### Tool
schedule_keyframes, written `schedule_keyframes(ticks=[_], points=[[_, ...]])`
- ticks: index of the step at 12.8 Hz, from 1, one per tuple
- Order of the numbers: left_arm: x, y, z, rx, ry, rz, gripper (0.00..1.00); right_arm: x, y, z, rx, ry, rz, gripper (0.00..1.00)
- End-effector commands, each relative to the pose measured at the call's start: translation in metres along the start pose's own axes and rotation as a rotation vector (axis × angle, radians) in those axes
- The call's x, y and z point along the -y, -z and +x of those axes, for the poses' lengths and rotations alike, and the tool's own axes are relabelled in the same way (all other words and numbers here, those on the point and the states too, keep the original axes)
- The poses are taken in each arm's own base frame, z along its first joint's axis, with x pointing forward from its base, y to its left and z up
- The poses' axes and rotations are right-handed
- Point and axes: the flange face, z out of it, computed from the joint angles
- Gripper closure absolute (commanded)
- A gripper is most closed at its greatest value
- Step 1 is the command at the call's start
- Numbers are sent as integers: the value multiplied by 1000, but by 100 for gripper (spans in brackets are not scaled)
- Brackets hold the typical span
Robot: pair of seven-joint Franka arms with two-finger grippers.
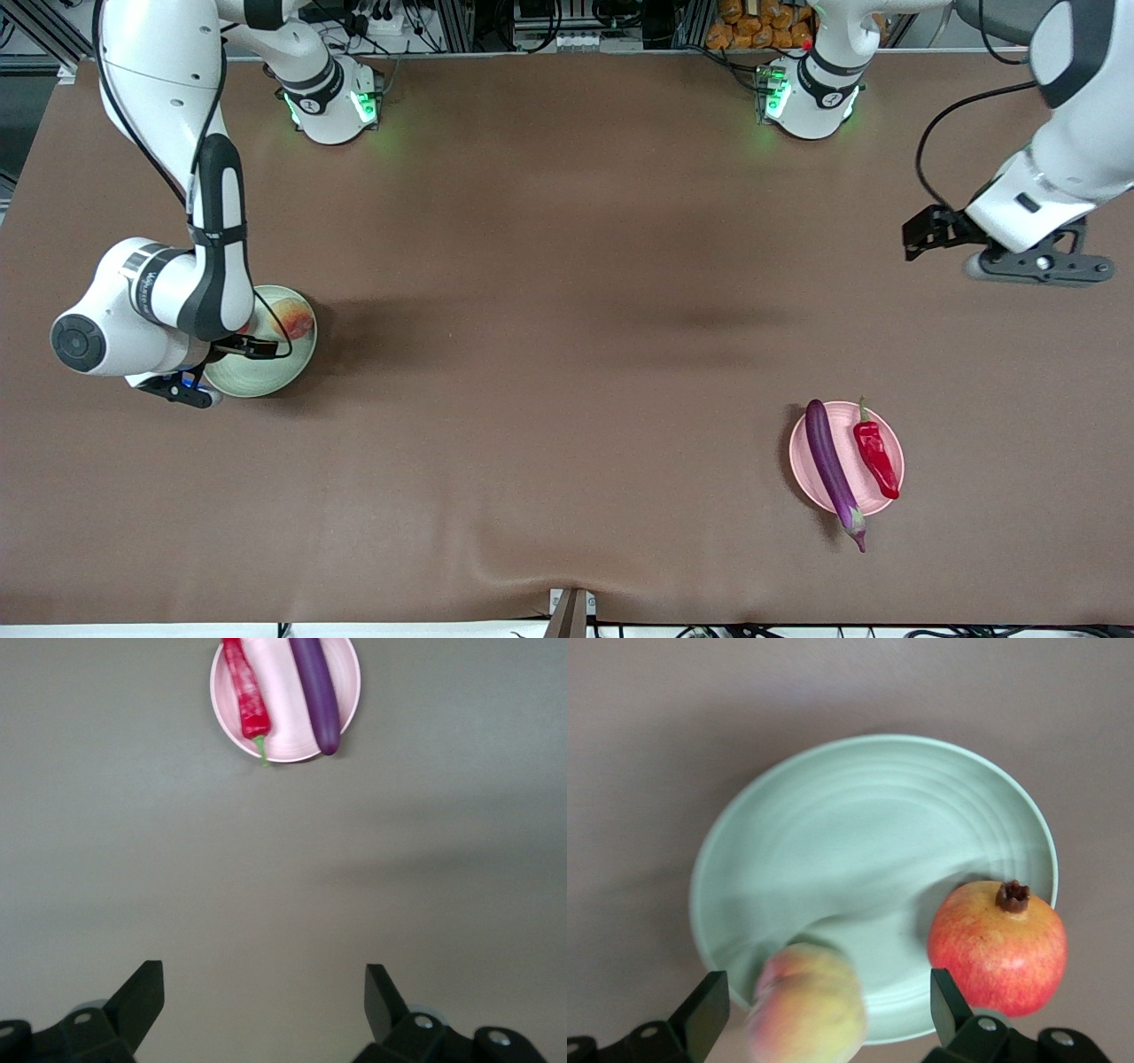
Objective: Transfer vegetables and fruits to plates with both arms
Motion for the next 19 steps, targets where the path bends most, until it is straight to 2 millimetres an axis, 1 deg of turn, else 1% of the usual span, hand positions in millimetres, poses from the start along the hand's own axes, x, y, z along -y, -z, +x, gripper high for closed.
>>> schedule_keyframes(ticks=[1, 3, 4, 5, 6, 7, 8, 9, 10, 11, 12, 13, 14, 15, 16, 17, 18, 19], points=[[1, 47, -3, -13, 1, -18, 0, 18, 82, 2, -21, 62, 64, 0], [5, 73, -16, 33, 6, -20, 0, 36, 135, 7, -109, 111, 59, 0], [5, 86, -22, 50, 9, -20, 0, 35, 156, 4, -107, 120, 57, 0], [7, 103, -29, 61, 14, -21, 0, 39, 176, -2, -101, 135, 56, 0], [7, 114, -35, 73, 16, -21, 0, 29, 208, -6, -118, 134, 69, 0], [7, 119, -39, 78, 27, -21, 0, 25, 234, -15, -112, 144, 77, 0], [5, 121, -41, 84, 68, -20, 0, 14, 257, -23, -111, 142, 84, 0], [4, 124, -41, 77, 102, -18, 0, 8, 270, -31, -97, 151, 98, 0], [2, 123, -39, 79, 107, -16, 0, 7, 277, -44, -62, 170, 122, 0], [3, 120, -37, 83, 109, -18, 0, -5, 296, -61, -61, 184, 160, 0], [5, 114, -32, 93, 110, -27, 0, -31, 306, -69, -53, 178, 210, 0], [9, 112, -30, 94, 104, -41, 0, -51, 321, -84, -52, 188, 253, 0], [12, 109, -28, 99, 96, -45, 0, -66, 328, -91, -62, 192, 254, 0], [13, 104, -24, 109, 69, -45, 0, -74, 336, -96, -80, 231, 220, 0], [10, 102, -23, 108, 43, -46, 0, -86, 355, -112, -124, 293, 169, 0], [7, 101, -19, 95, 35, -38, 0, -83, 367, -129, -136, 339, 138, 0], [6, 103, -16, 72, 32, -31, 0, -82, 380, -148, -152, 333, 113, 0], [7, 102, -15, 66, 34, -31, 0, -80, 390, -160, -175, 327, 108, 0]])
